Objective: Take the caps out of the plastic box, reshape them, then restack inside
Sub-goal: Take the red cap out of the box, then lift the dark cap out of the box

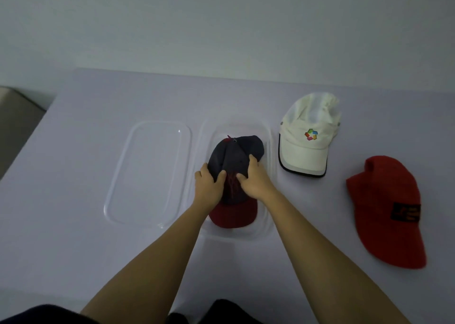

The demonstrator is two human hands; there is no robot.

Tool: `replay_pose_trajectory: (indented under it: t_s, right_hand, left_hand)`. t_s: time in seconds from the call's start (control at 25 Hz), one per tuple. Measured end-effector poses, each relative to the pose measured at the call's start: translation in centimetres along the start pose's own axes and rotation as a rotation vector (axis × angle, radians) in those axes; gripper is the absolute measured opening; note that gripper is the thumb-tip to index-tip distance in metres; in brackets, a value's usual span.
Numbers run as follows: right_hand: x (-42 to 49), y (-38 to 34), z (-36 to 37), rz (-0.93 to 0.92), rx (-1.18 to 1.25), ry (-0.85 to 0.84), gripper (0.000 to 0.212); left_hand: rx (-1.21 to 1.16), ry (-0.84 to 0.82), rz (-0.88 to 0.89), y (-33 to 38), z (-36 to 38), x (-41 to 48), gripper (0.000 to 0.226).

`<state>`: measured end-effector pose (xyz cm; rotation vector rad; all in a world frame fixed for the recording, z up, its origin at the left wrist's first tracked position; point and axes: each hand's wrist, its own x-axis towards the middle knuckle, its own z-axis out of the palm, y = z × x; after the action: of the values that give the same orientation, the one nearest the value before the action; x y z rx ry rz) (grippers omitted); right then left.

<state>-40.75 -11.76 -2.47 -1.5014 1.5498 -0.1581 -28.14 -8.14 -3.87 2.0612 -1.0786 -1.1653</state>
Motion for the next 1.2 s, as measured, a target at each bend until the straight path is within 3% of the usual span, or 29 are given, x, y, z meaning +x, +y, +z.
replay_pose_trajectory:
  t_s: [0.16,0.32,0.52,0.68,0.8,0.92,1.04,1.12,1.2]
  right_hand:
    - [0.0,-0.4,-0.9,-0.101,0.127,0.071,0.068]
    - [-2.9,-2.2,-3.4,-0.282,0.419,0.215,0.031]
    - [-8.5,-1.6,-6.8,-0.355,0.549,0.565,0.047]
    - [-12.9,3.1,-8.8,-0.127,0.911,0.469,0.069]
    - [-14.8,7.6,-8.9,0.082,1.051,0.443,0.059]
    - [-15.0,11.0,-8.7,0.316,1.149,0.464,0.047]
    - [-14.1,13.8,-9.1,0.494,1.151,0.375,0.052]
    - [-13.6,14.7,-9.4,0.556,1.138,0.327,0.057]
    - [-13.4,14.8,-10.0,0.562,1.15,0.325,0.06]
  left_hand:
    - [-0.025,0.095,0.156,0.6,-1.5,0.1,0.052]
    - [-0.272,0.139,0.3,4.3,-3.0,-2.8,0.029]
    - [-0.443,0.041,0.419,9.4,-2.6,-6.9,0.018]
    - [-0.493,-0.114,0.386,11.5,0.6,-9.6,0.017]
    - [-0.397,-0.216,0.31,10.8,5.0,-10.9,0.027]
    - [-0.178,-0.226,0.18,8.9,9.0,-10.8,0.032]
    - [-0.029,-0.214,0.146,7.9,11.8,-11.3,0.017]
    - [0.011,-0.166,0.134,8.0,12.7,-12.0,0.025]
    - [-0.018,-0.138,0.0,8.0,13.4,-12.2,0.045]
